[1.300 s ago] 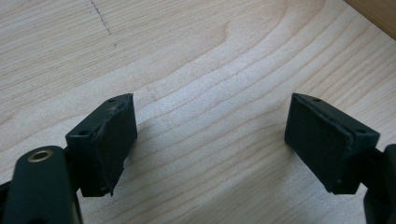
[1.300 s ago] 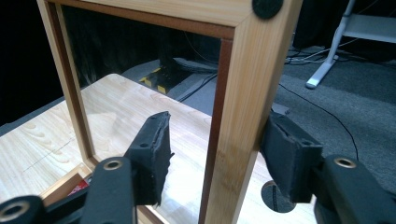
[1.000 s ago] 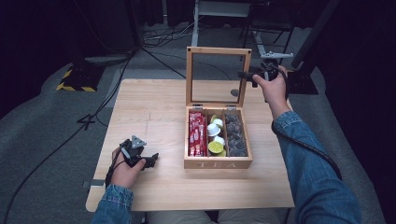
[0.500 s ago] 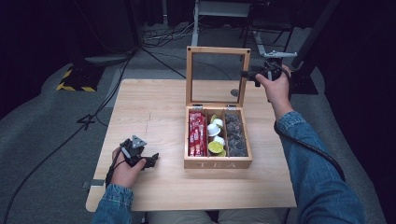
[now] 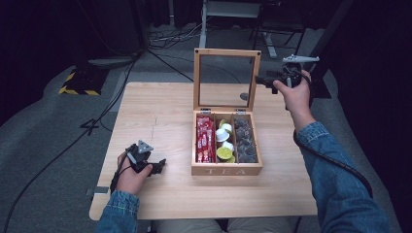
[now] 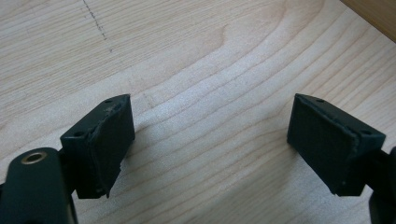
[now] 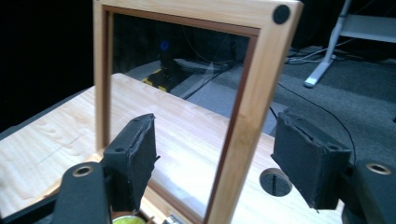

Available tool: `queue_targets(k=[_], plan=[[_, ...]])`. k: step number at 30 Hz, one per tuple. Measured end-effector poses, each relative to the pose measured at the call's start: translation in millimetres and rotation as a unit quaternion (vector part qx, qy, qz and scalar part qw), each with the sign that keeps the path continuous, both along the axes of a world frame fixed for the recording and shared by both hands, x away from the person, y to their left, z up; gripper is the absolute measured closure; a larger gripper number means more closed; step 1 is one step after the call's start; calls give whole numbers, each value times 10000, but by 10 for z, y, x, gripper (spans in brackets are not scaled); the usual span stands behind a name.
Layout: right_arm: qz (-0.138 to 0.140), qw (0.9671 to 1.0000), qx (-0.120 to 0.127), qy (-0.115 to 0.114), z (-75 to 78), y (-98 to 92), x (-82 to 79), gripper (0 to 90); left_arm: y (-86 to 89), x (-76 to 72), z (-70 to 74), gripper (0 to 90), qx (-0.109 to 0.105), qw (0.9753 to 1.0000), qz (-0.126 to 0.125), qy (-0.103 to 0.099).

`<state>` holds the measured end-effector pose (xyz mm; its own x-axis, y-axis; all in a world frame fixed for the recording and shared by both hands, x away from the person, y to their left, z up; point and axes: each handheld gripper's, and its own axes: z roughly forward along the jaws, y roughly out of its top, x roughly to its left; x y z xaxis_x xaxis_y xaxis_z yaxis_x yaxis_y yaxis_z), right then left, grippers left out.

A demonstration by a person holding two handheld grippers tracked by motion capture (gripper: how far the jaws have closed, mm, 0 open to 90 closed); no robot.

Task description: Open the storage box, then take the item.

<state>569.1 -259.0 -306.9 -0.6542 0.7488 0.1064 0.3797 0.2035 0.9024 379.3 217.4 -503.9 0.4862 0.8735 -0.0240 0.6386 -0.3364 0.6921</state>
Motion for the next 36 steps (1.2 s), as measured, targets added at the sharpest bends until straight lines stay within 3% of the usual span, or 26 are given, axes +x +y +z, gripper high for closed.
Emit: queue_targets(k=[9,20,28,36], plan=[[358,9993,31,-37,100,107,-316,320,-24,31,0,150,1,10000,4,5],[906,9959,2,-38,92,293,-695,314,-31,38,0,151,2,10000,14,4],[1155,9933,-62,-23,69,415,-868,310,-25,10,0,151,11,10000,-12,2],[1419,9897,-181,31,12,556,-975,374,-21,-13,0,151,11,10000,-45,0]])
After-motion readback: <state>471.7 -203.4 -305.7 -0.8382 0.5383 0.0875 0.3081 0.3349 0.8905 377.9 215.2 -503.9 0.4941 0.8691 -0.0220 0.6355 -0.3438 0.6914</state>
